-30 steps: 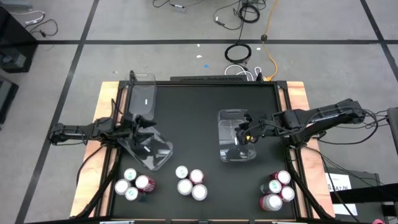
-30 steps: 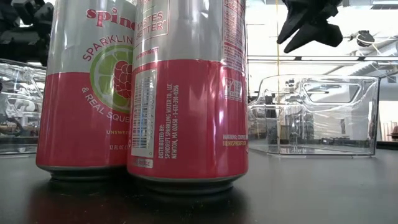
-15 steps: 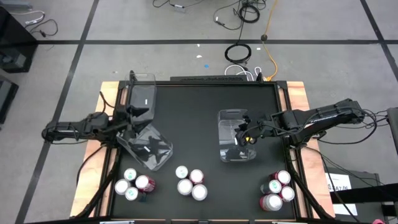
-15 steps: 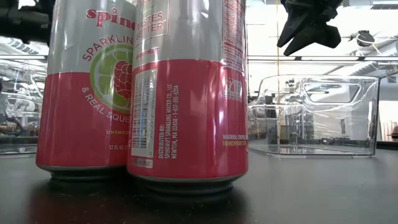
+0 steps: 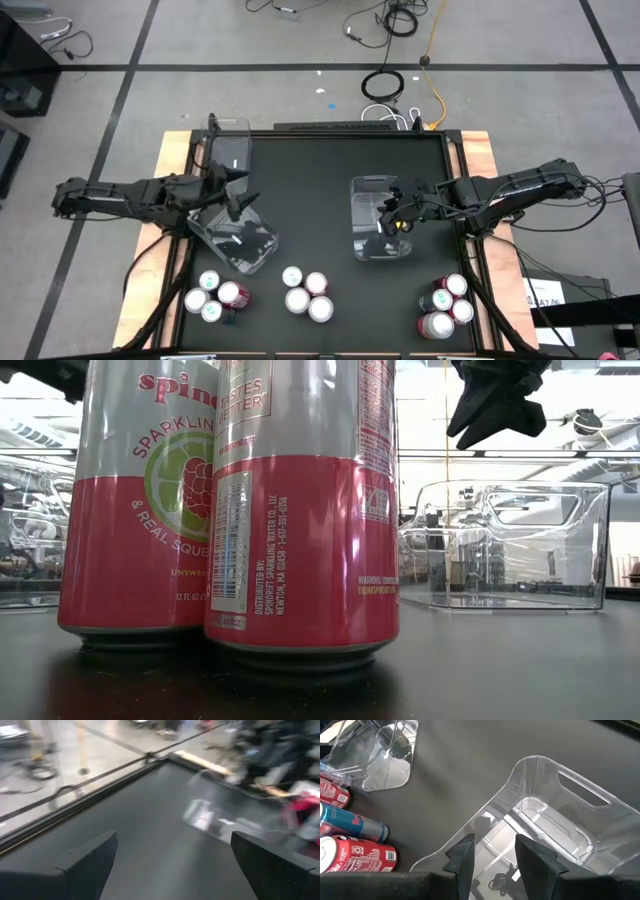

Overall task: Sort soda cans
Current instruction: Move the top left transparent bin to the center

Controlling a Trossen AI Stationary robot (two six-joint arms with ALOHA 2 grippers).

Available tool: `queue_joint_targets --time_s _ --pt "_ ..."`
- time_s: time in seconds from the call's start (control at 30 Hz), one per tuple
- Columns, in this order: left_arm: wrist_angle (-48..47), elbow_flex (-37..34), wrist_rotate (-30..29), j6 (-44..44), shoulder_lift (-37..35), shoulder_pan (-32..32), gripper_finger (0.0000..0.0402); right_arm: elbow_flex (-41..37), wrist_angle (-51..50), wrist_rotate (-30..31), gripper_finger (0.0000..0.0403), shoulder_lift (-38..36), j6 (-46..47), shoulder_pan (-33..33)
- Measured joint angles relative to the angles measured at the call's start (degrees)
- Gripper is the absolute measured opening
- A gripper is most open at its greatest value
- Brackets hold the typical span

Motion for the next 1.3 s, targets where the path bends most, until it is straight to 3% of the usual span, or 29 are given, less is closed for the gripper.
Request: queue_joint_targets --time_s 0.1,0.23,0.63,0.9,1.3 --pt "-4.5 2.3 -3.5 -4.3 3.1 1.8 0.0398 0.0 0.0 0.0 0.0132 0.0 -0.4 0.0" --pt "-9.8 5.0 -3.6 -8.4 7.6 6.5 0.0398 0.0 0.0 0.0 0.0132 0.0 -0.4 0.0" --pt "-15.9 11.6 8.3 -10.8 22.7 25.9 0.0391 0.0 0.0 -0.2 0.0132 0.0 -1.4 0.0" --pt "-15.7 12.5 11.1 -10.0 29.6 32.0 0.0352 0.0 0.0 -1.6 0.0132 0.0 -1.5 0.0" --pt "-15.5 12.5 13.8 -13.0 38.2 38.5 0.0349 0.0 0.0 -1.5 0.0132 0.0 -1.5 0.0"
